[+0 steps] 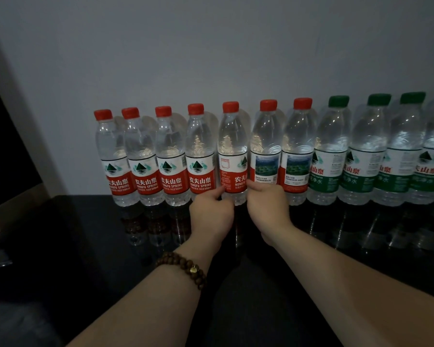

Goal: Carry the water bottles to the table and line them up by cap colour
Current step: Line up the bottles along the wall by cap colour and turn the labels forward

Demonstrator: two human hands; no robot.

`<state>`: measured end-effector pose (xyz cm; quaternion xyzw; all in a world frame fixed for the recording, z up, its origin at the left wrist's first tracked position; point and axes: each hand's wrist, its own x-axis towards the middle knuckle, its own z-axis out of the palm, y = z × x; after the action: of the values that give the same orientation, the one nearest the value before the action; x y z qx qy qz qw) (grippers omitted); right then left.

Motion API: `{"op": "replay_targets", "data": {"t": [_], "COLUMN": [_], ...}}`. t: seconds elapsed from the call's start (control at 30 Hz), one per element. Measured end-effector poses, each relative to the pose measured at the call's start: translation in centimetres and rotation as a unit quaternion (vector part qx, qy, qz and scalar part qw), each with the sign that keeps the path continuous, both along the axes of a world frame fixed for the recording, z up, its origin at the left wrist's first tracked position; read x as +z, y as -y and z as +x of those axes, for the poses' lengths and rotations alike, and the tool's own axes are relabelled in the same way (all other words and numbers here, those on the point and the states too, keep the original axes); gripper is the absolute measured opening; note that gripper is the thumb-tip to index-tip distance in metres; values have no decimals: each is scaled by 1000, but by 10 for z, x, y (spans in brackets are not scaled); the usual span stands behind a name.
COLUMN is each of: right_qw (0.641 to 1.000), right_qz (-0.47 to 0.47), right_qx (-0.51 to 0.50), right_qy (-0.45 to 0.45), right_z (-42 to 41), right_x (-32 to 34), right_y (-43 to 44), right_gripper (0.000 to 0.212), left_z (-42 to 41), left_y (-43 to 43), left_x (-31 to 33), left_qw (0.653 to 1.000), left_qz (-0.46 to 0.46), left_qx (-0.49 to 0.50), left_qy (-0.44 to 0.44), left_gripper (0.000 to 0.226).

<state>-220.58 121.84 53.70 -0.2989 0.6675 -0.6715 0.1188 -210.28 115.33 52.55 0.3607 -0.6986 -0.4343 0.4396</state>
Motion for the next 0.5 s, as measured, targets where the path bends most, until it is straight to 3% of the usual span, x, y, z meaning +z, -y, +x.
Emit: {"op": "replay_targets", "data": {"t": [0.13, 0.27, 0.5], "right_qw": [999, 999, 998], "right_qz": [-14, -9, -19], "right_qx": [-30, -42, -51], "right_qy": [17, -4, 15], "right_z": [1, 2, 2], "right_x": [1, 3, 2], "right_y": [-3, -3, -3], "right_gripper": [33, 36, 34], "left_z": [-1, 0, -2], "left_y": [-2, -1, -3], "left_x": [2, -1, 1], "left_qw": [1000, 1000, 1000], "left_qz": [-8, -3, 5], "left_qx": [-19, 7, -16], "left_qy": [9, -1, 10], "left_gripper": [48, 31, 51]}}
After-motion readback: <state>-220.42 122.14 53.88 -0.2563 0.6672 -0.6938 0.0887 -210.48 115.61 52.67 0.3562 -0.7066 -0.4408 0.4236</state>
